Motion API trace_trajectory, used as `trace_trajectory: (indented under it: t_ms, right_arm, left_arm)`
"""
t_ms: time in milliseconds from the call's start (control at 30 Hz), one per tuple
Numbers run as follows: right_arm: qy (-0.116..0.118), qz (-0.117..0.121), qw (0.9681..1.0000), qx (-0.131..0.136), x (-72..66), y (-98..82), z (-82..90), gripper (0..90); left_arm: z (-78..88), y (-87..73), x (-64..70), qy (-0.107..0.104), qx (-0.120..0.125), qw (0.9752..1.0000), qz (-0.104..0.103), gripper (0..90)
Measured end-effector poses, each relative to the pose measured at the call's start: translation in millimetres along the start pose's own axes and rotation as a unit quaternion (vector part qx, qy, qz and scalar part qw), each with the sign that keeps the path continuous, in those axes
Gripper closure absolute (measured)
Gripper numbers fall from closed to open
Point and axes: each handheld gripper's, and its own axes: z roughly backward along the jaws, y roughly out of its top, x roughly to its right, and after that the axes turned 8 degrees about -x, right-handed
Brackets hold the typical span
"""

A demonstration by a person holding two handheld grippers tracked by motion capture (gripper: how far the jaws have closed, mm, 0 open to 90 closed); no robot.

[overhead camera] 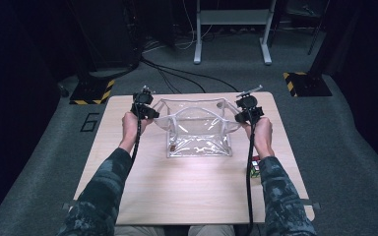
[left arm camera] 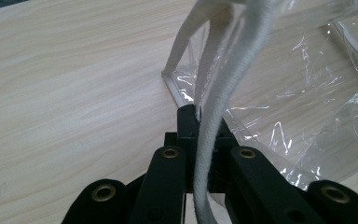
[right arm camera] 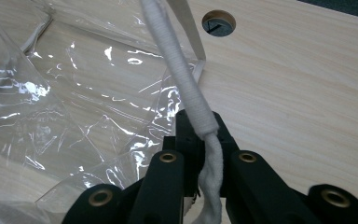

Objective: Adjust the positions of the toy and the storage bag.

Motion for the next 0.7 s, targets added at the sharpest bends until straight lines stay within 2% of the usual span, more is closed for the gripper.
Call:
trace_trajectory:
  t_ms: [200,300,333,367,400,433,467,533,567,600,700]
  right_arm:
    - [-0.001,0.0,1.0,-0.007,1.8,1.2,-4.6,84.3]
    - [0.001,0.003,1.0,-0.008,1.6,1.1,-4.7,80.3]
    - [0.002,0.004,1.0,-0.007,0.9,1.3,-4.4,78.7]
    - [0.003,0.009,0.9999,-0.006,0.2,1.5,-3.3,76.1]
    - [0.004,0.007,1.0,-0.005,0.1,1.5,-2.7,74.5]
    - [0.004,0.007,1.0,-0.005,0.1,1.5,-2.7,74.5]
    - [0.007,0.006,1.0,-0.004,0.3,1.4,-2.5,73.0]
    - [0.011,0.003,0.9999,-0.003,0.6,0.6,-1.9,65.6]
    - [0.011,0.003,0.9999,-0.003,0.6,0.6,-1.9,65.6]
    - [0.013,0.001,0.9999,-0.002,0.8,0.2,-1.5,62.9]
    - [0.015,-0.003,0.9999,0.006,0.9,-0.8,0.4,51.9]
  left_arm:
    - [-2.0,0.4,0.5,0.001,-0.002,1.0,-0.001,86.6]
    - [-1.4,1.1,2.4,0.011,-0.007,0.9999,-0.004,82.6]
    - [-0.6,1.4,3.1,0.018,-0.008,0.9998,0.001,77.4]
    - [-0.2,1.3,3.2,0.02,-0.006,0.9998,0.004,66.5]
    - [1.1,1.4,3.3,0.026,-0.007,0.9996,0.005,60.7]
    - [1.9,1.4,3.3,0.031,-0.005,0.9995,0.009,60.7]
    - [3.2,1.3,2.8,0.035,-0.005,0.9993,0.009,55.4]
    - [5.4,0.7,2.2,0.038,-0.001,0.9991,0.016,39.7]
    - [7.3,0.4,1.5,0.037,0.002,0.9992,0.018,39.7]
    - [9.9,-0.1,1.2,0.037,0.005,0.9991,0.018,36.1]
    - [17.3,-1.5,0.5,0.034,0.013,0.9992,0.018,28.8]
